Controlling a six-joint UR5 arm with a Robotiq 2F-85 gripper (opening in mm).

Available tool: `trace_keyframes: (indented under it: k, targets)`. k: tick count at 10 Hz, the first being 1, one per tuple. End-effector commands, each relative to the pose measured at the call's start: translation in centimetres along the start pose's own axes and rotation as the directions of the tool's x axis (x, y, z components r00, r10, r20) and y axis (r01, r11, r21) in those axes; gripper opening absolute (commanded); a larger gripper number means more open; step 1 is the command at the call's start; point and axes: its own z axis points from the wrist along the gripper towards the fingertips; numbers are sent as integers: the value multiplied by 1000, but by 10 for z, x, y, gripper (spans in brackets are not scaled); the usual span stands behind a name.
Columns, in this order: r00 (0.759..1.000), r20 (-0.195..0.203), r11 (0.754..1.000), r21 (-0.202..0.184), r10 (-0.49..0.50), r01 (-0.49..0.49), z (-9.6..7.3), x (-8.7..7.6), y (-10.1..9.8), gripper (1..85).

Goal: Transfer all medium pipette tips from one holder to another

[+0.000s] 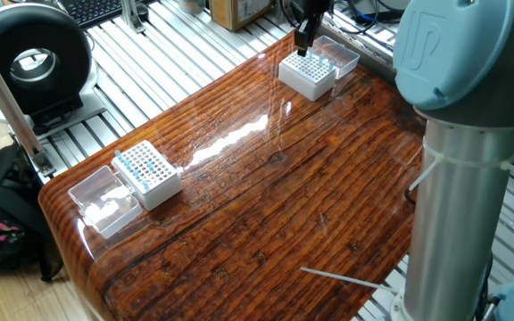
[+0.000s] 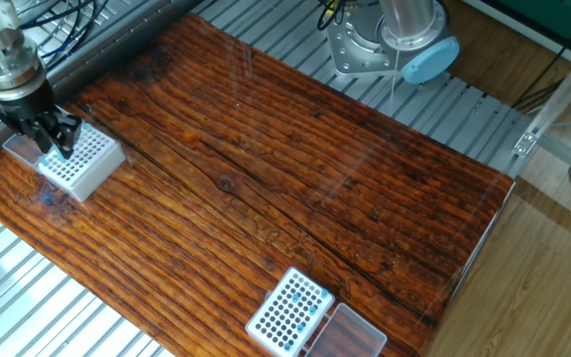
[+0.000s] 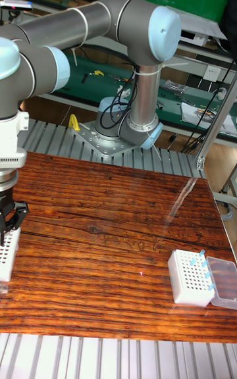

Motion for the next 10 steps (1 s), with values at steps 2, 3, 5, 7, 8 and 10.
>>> trace_keyframes:
  k: [2,3,5,7,8,10]
  targets:
    - [1000,7,1000,13,-6,5,4,-9,-2,377]
    - [1000,-1,1000,15,-23,23,7,-9,-3,370]
    - [999,-30,999,-10,-42,41,9,-1,4,367]
    - [998,-37,999,-19,-45,44,8,1,6,360]
    - [998,-39,999,-14,-45,44,8,1,5,357]
    - [998,-39,999,7,-47,47,10,0,-1,330]
